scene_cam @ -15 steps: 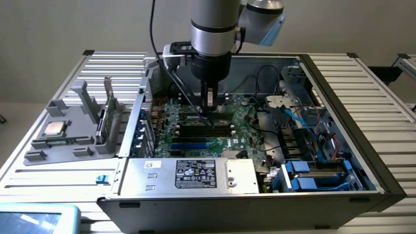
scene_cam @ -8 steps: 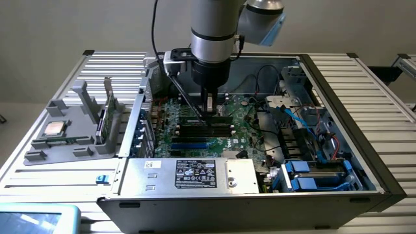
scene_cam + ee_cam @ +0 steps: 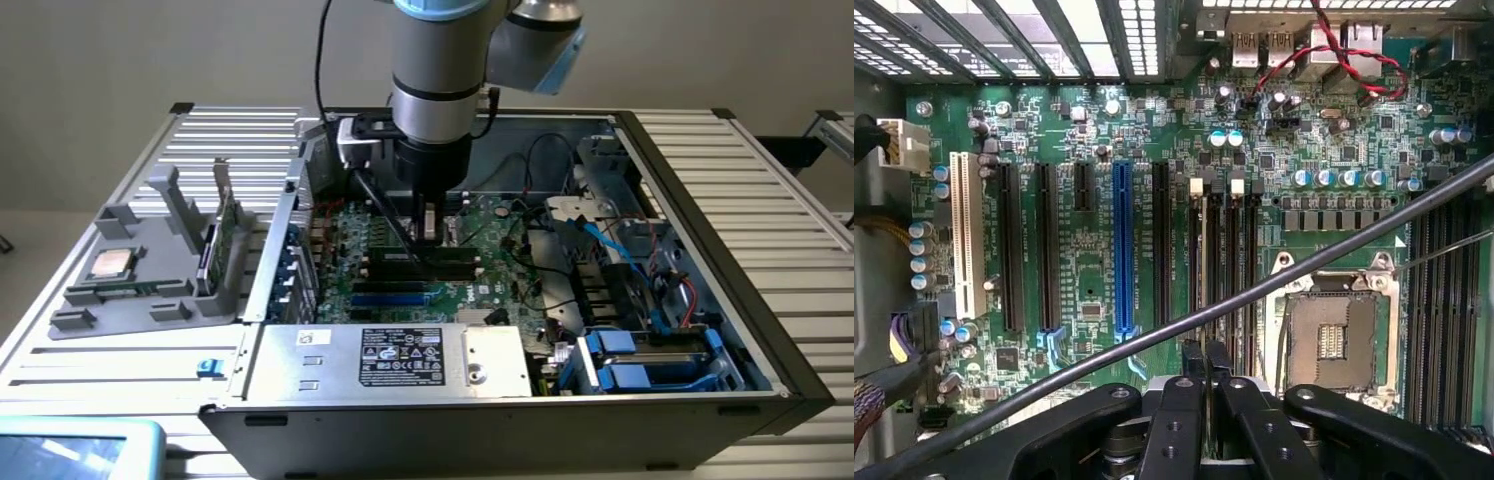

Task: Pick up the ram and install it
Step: 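Insert the ram into the slot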

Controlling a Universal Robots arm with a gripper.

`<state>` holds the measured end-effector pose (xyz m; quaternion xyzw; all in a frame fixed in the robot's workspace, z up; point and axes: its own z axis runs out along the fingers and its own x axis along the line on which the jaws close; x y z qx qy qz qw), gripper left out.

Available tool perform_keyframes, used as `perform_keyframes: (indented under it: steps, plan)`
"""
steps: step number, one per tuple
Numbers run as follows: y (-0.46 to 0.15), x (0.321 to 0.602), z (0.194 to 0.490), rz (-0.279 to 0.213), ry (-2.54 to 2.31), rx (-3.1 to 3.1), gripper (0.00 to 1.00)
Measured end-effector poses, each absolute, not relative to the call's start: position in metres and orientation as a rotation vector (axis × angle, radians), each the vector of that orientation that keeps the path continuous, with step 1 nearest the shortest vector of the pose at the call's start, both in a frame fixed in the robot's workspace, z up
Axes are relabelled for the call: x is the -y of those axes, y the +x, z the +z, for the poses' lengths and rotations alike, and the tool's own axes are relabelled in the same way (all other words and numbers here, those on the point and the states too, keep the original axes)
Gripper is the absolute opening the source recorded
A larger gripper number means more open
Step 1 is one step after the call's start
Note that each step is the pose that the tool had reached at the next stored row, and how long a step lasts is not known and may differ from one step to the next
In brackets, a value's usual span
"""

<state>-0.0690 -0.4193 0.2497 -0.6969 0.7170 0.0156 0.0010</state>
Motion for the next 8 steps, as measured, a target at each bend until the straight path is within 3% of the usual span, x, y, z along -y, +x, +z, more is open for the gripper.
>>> perform_keyframes:
  steps: [8]
  plan:
    - [-0.0690,0.4192,0.2451,0.049,-2.188,-2.251,0.11]
